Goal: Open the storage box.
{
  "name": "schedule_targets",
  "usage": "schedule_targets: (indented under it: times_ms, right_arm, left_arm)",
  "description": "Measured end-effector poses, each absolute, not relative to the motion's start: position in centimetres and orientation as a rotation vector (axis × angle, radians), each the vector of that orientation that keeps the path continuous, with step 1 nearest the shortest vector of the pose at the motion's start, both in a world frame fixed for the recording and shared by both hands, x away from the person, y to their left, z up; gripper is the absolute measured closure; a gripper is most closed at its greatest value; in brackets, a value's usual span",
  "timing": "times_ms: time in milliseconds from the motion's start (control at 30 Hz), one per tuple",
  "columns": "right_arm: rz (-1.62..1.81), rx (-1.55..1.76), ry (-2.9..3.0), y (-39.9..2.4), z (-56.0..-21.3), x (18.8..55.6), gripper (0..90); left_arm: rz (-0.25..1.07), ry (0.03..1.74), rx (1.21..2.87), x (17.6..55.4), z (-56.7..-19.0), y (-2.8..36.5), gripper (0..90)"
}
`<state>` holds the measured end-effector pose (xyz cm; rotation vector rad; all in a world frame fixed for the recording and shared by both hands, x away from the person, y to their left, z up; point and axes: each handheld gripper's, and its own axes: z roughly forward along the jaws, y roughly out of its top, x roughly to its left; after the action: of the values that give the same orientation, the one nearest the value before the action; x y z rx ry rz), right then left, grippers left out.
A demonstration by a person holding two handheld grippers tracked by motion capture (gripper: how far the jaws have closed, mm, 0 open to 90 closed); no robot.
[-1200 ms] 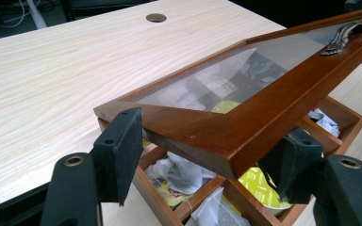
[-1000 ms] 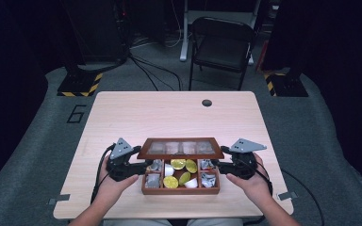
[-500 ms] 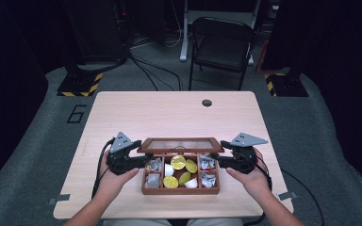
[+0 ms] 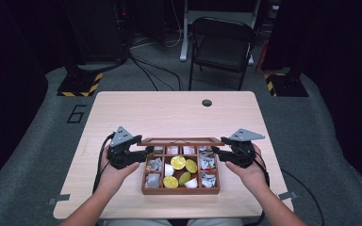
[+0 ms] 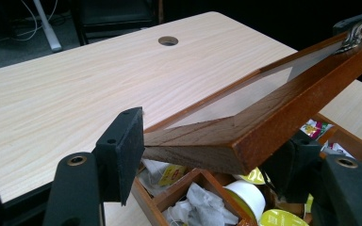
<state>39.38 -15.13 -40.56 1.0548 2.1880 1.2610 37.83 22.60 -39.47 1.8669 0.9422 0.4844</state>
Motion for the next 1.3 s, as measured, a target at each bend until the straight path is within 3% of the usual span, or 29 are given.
schedule_targets:
  times_ms: [167,1300]
  right_arm:
    - [1.266,1.033,2.191,-15.2,-40.6,39.9,55.9]
    - [1.271,1.045,2.174,-15.0,-39.9,41.5,57.0]
  left_arm:
    - [0.483,0.949,1.857,38.1,-39.5,22.6,35.6]
    - [0.512,1.006,1.812,40.8,-42.2,22.8,43.1]
